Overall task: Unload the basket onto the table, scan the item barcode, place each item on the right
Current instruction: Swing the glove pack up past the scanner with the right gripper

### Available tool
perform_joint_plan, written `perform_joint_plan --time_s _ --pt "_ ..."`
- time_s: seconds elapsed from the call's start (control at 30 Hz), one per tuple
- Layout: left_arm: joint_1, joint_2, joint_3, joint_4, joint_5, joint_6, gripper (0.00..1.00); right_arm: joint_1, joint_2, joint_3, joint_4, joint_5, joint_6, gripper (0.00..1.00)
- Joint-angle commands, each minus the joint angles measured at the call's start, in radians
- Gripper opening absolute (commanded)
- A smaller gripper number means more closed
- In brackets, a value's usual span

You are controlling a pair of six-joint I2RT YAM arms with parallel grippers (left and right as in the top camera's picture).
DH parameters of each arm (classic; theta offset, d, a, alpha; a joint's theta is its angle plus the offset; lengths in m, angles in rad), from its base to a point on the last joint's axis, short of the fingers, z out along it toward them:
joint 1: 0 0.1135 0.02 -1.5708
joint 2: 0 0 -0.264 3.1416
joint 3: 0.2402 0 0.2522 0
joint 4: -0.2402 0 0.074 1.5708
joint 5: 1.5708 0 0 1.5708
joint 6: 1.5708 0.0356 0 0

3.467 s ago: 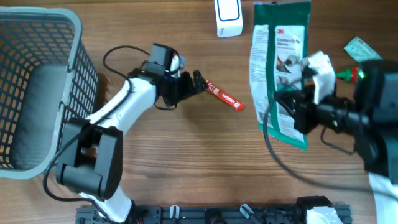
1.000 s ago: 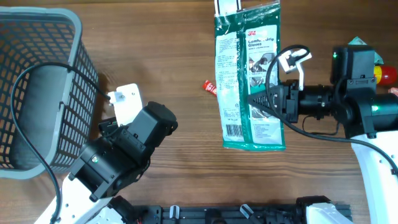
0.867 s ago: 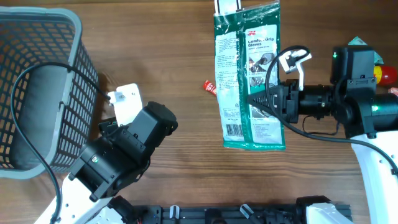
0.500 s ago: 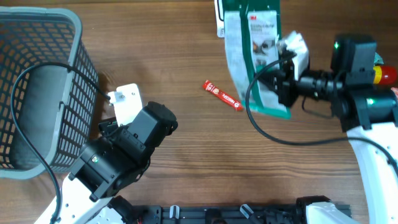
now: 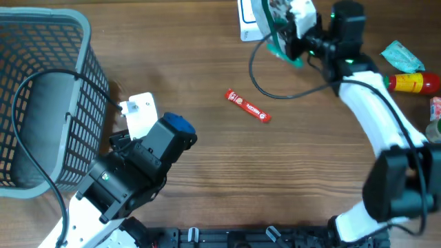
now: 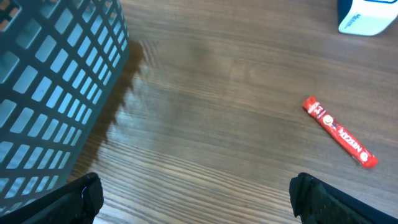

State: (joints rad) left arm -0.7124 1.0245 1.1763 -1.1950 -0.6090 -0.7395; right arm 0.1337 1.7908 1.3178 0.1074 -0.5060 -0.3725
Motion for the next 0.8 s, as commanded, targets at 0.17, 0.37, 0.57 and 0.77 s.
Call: perform_joint_plan --time_s 0.17,0.37,0.57,0.77 --pt "-0.003 0.002 0.001 0.001 -0.024 -0.013 1.0 0.147 0.214 0.02 0.375 0.401 -0.138 0.04" --pt "-0.003 0.002 0.001 0.001 -0.024 -0.013 1.0 0.182 0.332 0.033 0.557 0.548 -0.299 0.04" --pt "-0.003 0.002 0.001 0.001 -0.024 -0.013 1.0 0.2 0.362 0.058 0.581 0.573 -0.386 0.04" --pt "-0.003 0.002 0.001 0.001 -0.024 -0.013 1.0 0.216 0.364 0.058 0.59 0.549 -0.411 0.04"
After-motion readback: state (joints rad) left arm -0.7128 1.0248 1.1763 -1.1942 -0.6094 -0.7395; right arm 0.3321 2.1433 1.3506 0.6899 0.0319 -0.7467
